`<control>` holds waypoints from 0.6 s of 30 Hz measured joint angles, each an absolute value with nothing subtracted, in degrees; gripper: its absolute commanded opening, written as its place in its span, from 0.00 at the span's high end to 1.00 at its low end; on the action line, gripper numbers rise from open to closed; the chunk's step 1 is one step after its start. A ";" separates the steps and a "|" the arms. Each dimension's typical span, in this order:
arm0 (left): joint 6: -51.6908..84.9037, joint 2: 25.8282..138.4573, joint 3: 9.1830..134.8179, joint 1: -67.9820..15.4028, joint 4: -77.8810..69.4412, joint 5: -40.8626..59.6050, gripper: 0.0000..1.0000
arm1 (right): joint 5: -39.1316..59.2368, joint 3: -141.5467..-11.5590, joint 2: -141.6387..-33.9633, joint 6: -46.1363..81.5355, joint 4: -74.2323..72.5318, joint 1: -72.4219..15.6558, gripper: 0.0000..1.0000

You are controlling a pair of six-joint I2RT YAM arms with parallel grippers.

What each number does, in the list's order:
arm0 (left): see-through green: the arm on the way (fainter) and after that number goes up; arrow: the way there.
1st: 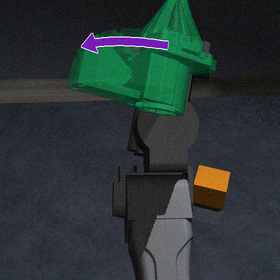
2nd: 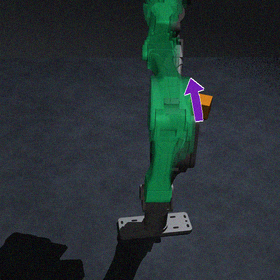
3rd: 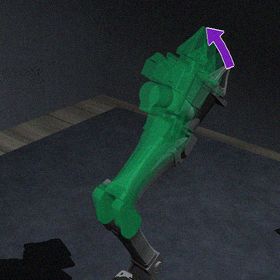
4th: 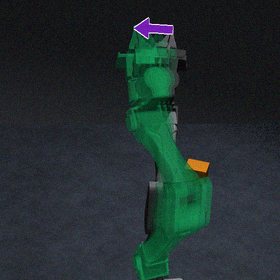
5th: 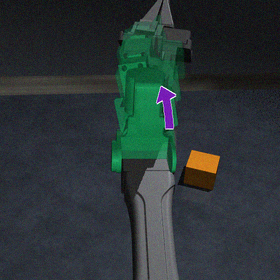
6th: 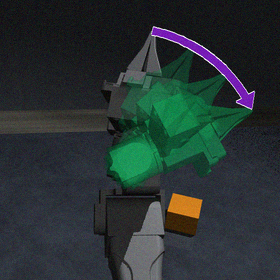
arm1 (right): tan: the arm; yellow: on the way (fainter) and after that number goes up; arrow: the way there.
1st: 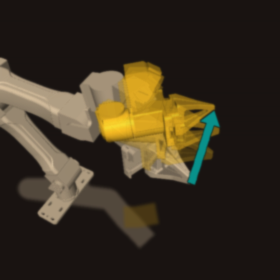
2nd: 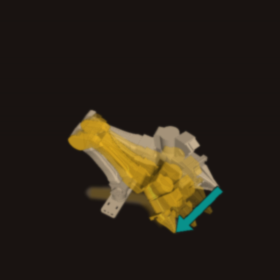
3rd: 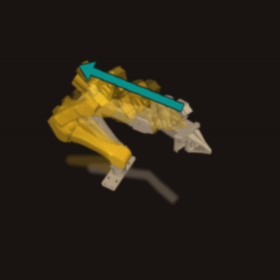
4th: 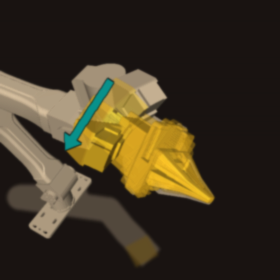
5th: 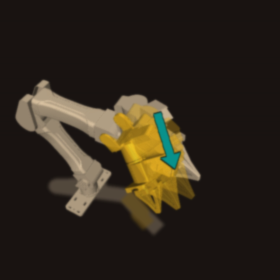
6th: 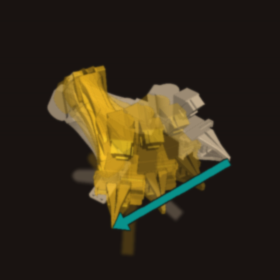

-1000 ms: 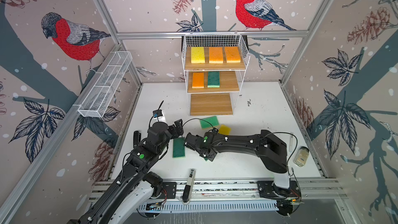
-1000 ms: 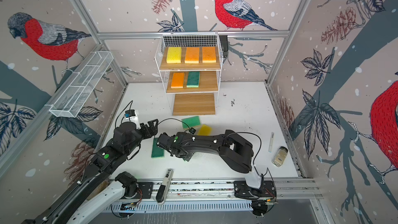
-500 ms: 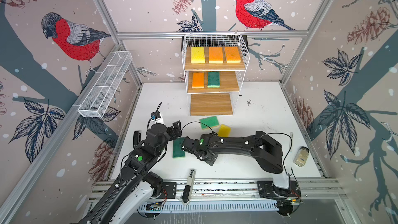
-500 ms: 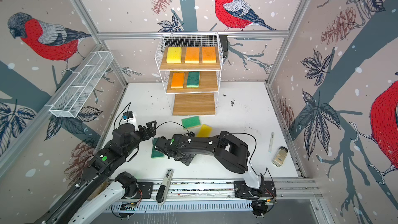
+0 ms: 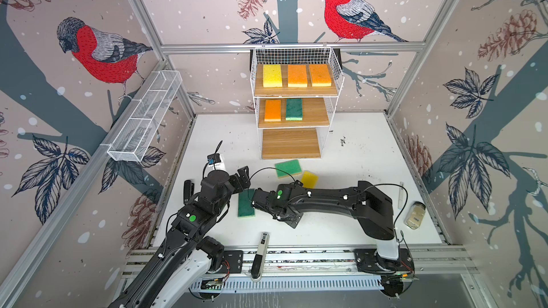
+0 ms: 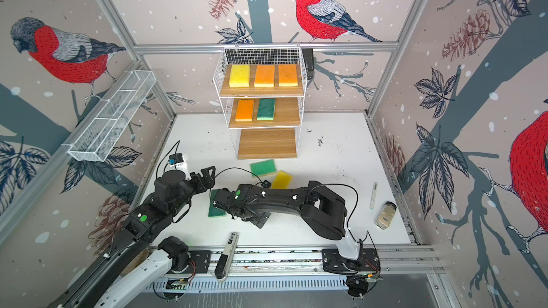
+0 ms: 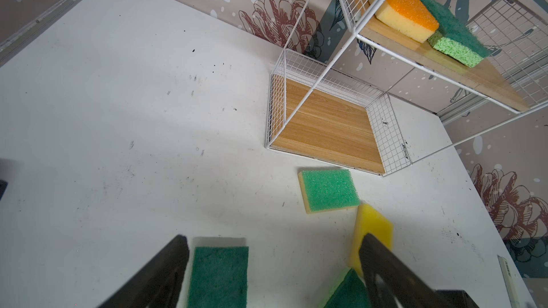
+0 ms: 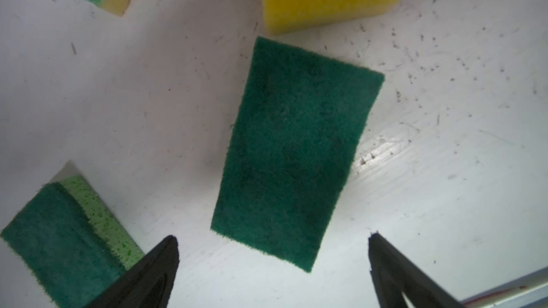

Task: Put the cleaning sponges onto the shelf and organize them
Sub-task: 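Close the right gripper on the dark green scouring sponge on the table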

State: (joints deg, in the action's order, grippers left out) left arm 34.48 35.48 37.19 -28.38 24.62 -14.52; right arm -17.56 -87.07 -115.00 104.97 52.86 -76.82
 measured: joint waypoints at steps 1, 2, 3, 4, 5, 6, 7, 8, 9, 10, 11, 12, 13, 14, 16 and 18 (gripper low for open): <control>34.46 35.57 37.19 -28.38 24.62 -14.46 0.09 | -17.52 -86.98 -115.07 105.06 52.80 -76.79 0.01; 34.46 35.66 37.19 -28.38 24.62 -14.00 0.09 | -17.39 -86.98 -115.15 105.14 52.64 -76.79 0.00; 34.46 35.73 37.19 -28.38 24.62 -13.76 0.09 | -17.26 -86.98 -115.33 105.14 52.38 -76.71 0.01; 34.46 35.70 37.19 -28.40 24.62 -13.72 0.09 | -17.02 -86.96 -115.55 105.14 52.18 -76.53 0.01; 34.44 35.62 37.19 -28.38 24.62 -13.74 0.09 | -16.67 -86.87 -115.74 105.14 51.88 -76.40 0.00; 34.44 35.48 37.19 -28.38 24.62 -13.74 0.09 | -16.53 -86.78 -115.87 105.14 51.64 -76.25 0.00; 34.44 35.35 37.19 -28.36 24.62 -13.74 0.09 | -16.49 -86.70 -115.90 105.14 51.46 -76.09 0.00; 34.44 35.20 37.19 -28.34 24.62 -13.74 0.09 | -16.49 -86.63 -115.90 105.14 51.31 -76.01 0.00; 34.44 35.03 37.19 -28.34 24.62 -13.76 0.09 | -16.43 -86.56 -115.90 105.12 51.11 -75.72 0.00; 34.44 34.96 37.19 -28.34 24.62 -13.76 0.09 | -16.21 -86.54 -116.01 105.12 50.96 -75.59 0.01; 34.44 34.96 37.19 -28.34 24.62 -13.76 0.09 | -16.05 -86.48 -116.29 105.12 50.65 -75.31 0.01; 34.44 34.96 37.19 -28.34 24.62 -13.76 0.09 | -15.77 -86.43 -116.71 105.08 50.26 -75.16 0.00; 34.44 35.00 37.19 -28.34 24.62 -13.76 0.09 | -15.29 -86.41 -117.14 105.03 49.91 -74.91 0.01; 34.44 35.14 37.19 -28.32 24.62 -13.76 0.09 | -14.79 -86.39 -117.62 104.90 49.56 -74.81 0.01; 34.44 35.33 37.19 -28.27 24.62 -13.76 0.09 | -14.13 -86.39 -118.50 104.68 49.12 -74.48 0.00; 34.44 35.68 37.19 -28.16 24.60 -13.61 0.09 | -12.86 -86.43 -119.48 103.68 48.77 -74.15 0.01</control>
